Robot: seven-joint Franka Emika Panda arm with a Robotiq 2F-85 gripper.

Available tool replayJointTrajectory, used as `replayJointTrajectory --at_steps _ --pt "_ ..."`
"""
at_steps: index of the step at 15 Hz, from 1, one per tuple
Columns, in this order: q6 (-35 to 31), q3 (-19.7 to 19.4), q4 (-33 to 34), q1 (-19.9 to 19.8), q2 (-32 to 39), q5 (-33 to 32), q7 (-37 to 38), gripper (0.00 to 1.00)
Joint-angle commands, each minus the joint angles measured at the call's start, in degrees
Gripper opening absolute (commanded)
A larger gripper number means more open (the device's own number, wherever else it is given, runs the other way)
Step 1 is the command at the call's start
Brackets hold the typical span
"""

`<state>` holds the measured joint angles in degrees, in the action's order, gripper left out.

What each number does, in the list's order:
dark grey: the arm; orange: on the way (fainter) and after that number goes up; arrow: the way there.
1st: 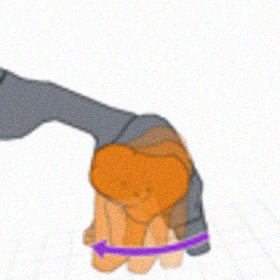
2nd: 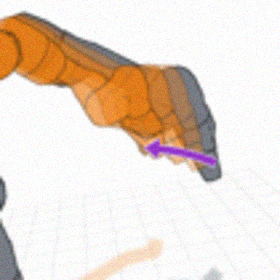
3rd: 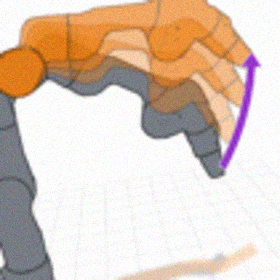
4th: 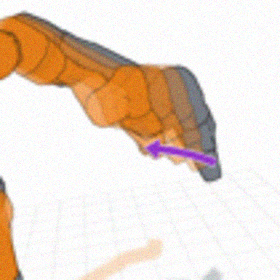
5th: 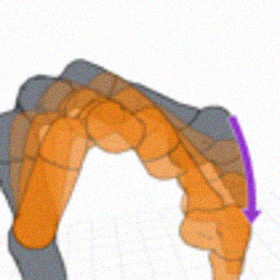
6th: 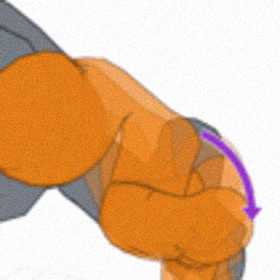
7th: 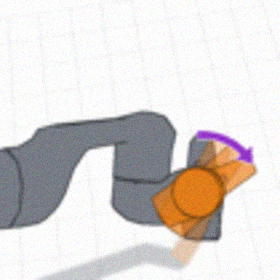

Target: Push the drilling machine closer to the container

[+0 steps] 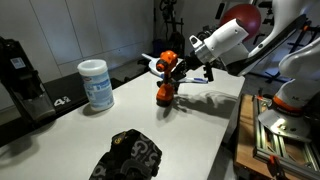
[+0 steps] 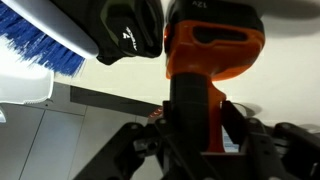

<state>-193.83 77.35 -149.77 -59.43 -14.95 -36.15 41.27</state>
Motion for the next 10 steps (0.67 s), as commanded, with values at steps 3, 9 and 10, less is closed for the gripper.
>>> replayJointTrajectory --at_steps 3,9,10 --pt "-0.6 5.5 -0.6 -4.6 -0.1 1.1 0.5 0.27" --pt "-0.7 9.0 0.1 -7.9 -0.3 1.3 0.6 0.27" --pt "-0.8 9.5 0.2 -8.4 -0.4 1.3 0.6 0.27"
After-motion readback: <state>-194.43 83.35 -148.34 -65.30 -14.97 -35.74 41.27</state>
